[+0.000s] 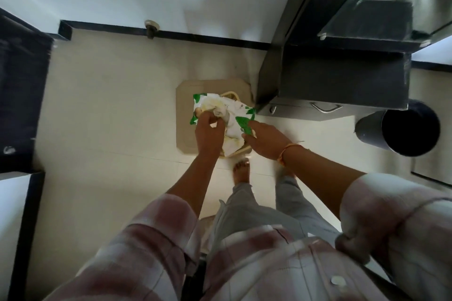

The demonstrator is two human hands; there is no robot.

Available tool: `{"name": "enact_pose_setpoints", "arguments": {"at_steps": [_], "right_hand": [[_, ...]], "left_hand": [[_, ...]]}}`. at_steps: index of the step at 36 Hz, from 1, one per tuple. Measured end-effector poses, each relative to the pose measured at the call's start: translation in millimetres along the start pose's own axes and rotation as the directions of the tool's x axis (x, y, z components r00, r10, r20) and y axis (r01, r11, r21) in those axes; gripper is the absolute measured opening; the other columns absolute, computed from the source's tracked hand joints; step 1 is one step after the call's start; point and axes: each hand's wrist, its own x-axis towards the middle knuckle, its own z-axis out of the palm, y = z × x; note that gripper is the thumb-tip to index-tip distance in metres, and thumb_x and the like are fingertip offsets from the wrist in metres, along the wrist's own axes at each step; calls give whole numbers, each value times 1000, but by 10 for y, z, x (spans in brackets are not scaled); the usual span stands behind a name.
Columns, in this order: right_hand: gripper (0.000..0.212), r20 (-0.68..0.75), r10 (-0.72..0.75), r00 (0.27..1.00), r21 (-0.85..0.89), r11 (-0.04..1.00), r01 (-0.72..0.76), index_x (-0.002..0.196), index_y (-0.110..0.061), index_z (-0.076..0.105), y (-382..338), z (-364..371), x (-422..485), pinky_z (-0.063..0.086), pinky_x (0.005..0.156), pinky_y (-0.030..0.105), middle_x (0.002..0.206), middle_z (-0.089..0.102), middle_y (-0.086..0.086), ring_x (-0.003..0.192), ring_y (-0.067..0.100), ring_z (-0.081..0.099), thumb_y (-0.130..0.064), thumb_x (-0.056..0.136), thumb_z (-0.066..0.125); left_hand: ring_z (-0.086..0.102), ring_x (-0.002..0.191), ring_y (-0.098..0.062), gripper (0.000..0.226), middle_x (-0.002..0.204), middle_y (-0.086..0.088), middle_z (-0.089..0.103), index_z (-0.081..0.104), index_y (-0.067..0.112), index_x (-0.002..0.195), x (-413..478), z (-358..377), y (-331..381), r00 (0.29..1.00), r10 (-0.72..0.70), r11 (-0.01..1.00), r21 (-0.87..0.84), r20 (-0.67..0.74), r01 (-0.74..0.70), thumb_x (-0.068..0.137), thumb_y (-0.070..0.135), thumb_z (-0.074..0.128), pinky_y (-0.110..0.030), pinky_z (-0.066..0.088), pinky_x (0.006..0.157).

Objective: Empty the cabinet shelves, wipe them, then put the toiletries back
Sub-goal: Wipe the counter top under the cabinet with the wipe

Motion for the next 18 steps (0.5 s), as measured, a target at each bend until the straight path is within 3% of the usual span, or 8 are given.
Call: {"name": "enact_pose_setpoints", "arguments": {"at_steps": [2, 4, 7, 10, 12, 15, 18], "right_hand": [[45, -31, 30, 999, 240, 971, -22, 141, -19, 43, -83, -70, 3, 42, 106, 36, 138, 54, 8, 122, 28, 54, -43, 102, 40], [44, -89, 69, 994, 503, 864, -15, 130, -25, 50, -117, -157, 11, 47, 103, 45, 127, 60, 4, 114, 24, 59, -52, 98, 41], [35, -115, 79, 990, 694, 719, 24, 128, -22, 51, -38, -346, -70, 50, 100, 44, 119, 58, 2, 111, 22, 57, -42, 100, 45], [44, -120, 81, 989, 758, 651, 38, 138, -26, 48, 259, -529, -170, 51, 100, 40, 132, 56, 1, 118, 20, 57, -32, 96, 58], [39, -167, 87, 982, 760, 646, 72, 132, -21, 57, 505, -653, -254, 55, 92, 31, 122, 64, 4, 111, 18, 62, -26, 94, 63], [27, -297, 164, 941, 730, 674, 114, 117, -16, 69, 849, -868, -420, 51, 69, 11, 103, 71, 2, 91, 10, 66, -23, 90, 68], [20, -393, 330, 858, 712, 699, 57, 105, -18, 72, 1350, -1101, -538, 58, 72, 23, 93, 71, -1, 86, 14, 67, -27, 87, 72]], "left_hand": [[62, 85, -7, 8, 89, 9, 66, 60, 18, 91, -101, -21, 162, 999, -6, 1000, -25, 46, 8, 86, 18, 67, -20, 47, 76], [60, 81, 0, 9, 86, 11, 65, 60, 16, 91, -206, 6, 307, 993, 19, 1000, -6, 119, -18, 87, 19, 67, -14, 45, 72], [57, 73, 4, 8, 80, 9, 63, 58, 14, 88, -339, 159, 520, 958, 87, 995, 25, 273, -97, 88, 15, 65, -6, 41, 65], [56, 73, 0, 5, 81, 9, 60, 57, 17, 95, -458, 416, 775, 899, 127, 982, 77, 420, -174, 93, 17, 61, -7, 43, 65], [58, 78, -1, 12, 87, 9, 62, 58, 19, 107, -518, 620, 943, 866, 125, 974, 105, 484, -200, 95, 21, 58, -9, 46, 67], [60, 79, -13, 6, 87, 2, 63, 58, 18, 97, -545, 983, 1158, 834, 156, 941, 177, 530, -288, 92, 21, 60, -27, 51, 73], [58, 80, -16, 4, 90, 1, 59, 58, 18, 91, -622, 1499, 1436, 791, 176, 866, 290, 586, -407, 91, 22, 60, -30, 48, 72]]}}
